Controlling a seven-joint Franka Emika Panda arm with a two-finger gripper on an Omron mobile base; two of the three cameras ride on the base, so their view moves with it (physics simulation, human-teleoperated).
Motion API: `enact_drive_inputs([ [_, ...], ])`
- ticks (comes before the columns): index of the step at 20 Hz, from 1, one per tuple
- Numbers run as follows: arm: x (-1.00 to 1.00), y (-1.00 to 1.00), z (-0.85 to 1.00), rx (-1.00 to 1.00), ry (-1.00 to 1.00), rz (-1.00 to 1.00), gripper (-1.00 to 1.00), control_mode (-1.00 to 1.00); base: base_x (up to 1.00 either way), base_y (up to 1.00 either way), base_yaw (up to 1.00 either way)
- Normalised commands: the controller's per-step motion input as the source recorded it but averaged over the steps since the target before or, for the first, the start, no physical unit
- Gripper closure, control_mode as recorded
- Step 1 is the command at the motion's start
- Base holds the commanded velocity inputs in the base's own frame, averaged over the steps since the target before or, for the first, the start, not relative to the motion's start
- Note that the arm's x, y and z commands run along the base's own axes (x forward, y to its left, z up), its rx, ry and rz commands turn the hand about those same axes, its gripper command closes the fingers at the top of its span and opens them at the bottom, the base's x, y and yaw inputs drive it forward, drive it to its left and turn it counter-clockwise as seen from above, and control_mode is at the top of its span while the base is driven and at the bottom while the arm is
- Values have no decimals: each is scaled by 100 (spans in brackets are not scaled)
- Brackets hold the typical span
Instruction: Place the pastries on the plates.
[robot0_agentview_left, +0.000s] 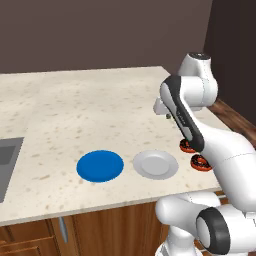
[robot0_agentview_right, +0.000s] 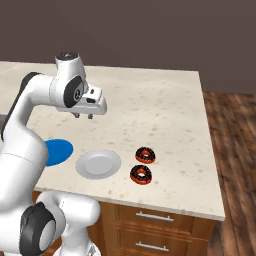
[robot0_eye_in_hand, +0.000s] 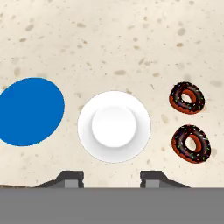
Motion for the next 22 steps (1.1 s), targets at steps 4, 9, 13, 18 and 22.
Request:
enact_drive_inputs([
  [4, 0, -22, -30, -2, 9, 0, -100, -100, 0, 0, 0],
  [9, 11, -92, -57, -3, 15, 0, -100, -100, 0, 0, 0],
  [13, 37, -97, -55, -2, 17, 0, -100, -100, 0, 0, 0],
  [18, 19, -70, -48, 0, 16, 0, -100, -100, 0, 0, 0],
  [22, 1, -37, -49, 0, 12, 0, -100, -100, 0, 0, 0],
])
